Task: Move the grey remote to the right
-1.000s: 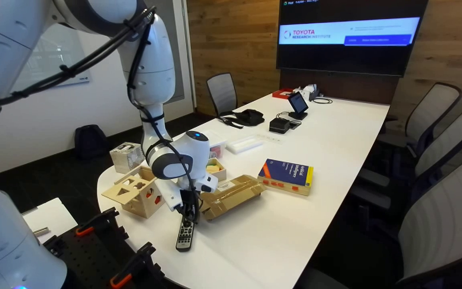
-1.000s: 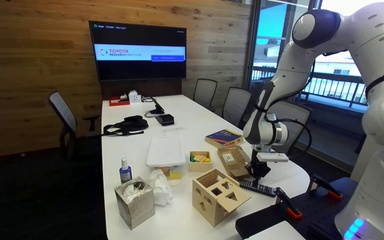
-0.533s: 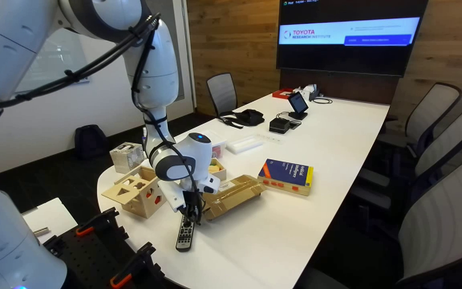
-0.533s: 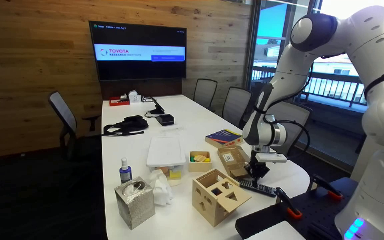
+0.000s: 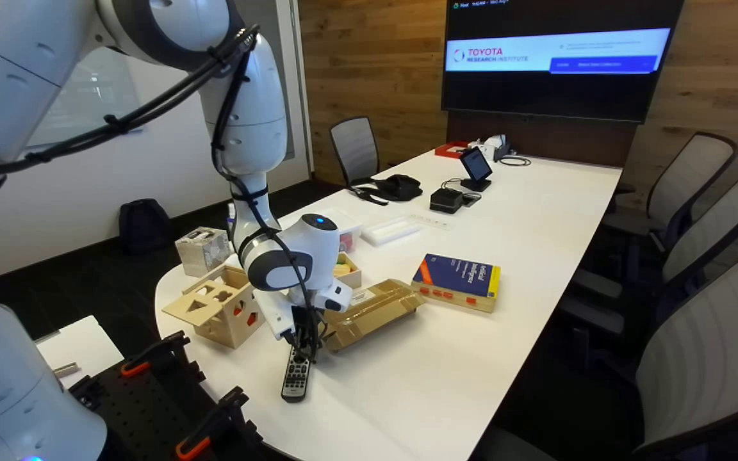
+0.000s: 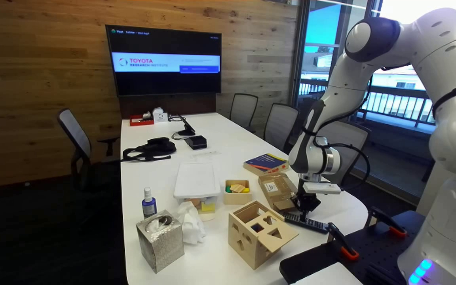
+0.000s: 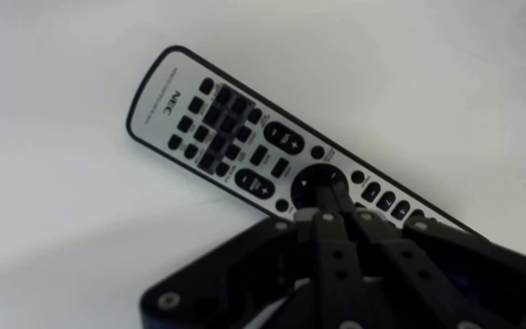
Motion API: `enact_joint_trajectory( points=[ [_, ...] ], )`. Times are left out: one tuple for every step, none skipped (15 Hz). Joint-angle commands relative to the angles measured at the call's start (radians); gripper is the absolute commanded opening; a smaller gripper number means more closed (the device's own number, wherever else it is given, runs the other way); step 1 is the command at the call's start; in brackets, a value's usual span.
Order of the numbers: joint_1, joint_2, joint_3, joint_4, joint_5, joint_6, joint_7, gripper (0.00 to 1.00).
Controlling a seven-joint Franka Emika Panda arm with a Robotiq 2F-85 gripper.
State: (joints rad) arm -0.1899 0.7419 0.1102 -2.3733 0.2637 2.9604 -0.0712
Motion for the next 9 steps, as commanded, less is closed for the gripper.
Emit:
enact_joint_trajectory(
  points=[
    [0.003,0.046,0.009,-0.005,-0.004,0.085,0.055,0.00],
    [0.001,0.057,0.014,-0.005,-0.002,0.101,0.066,0.00],
    [0.003,0.064,0.015,-0.006,-0.001,0.110,0.075,0.00],
    [-0.001,0.070,0.022,-0.011,0.002,0.124,0.087,0.00],
    [-0.004,0.073,0.025,-0.016,0.001,0.139,0.093,0.00],
    [-0.002,0.075,0.026,-0.021,0.002,0.150,0.107,0.00],
    [0.001,0.078,0.024,-0.024,0.002,0.162,0.119,0.00],
    [0.003,0.079,0.021,-0.026,-0.002,0.166,0.129,0.00],
    [-0.001,0.080,0.020,-0.025,-0.006,0.165,0.132,0.00]
  ],
)
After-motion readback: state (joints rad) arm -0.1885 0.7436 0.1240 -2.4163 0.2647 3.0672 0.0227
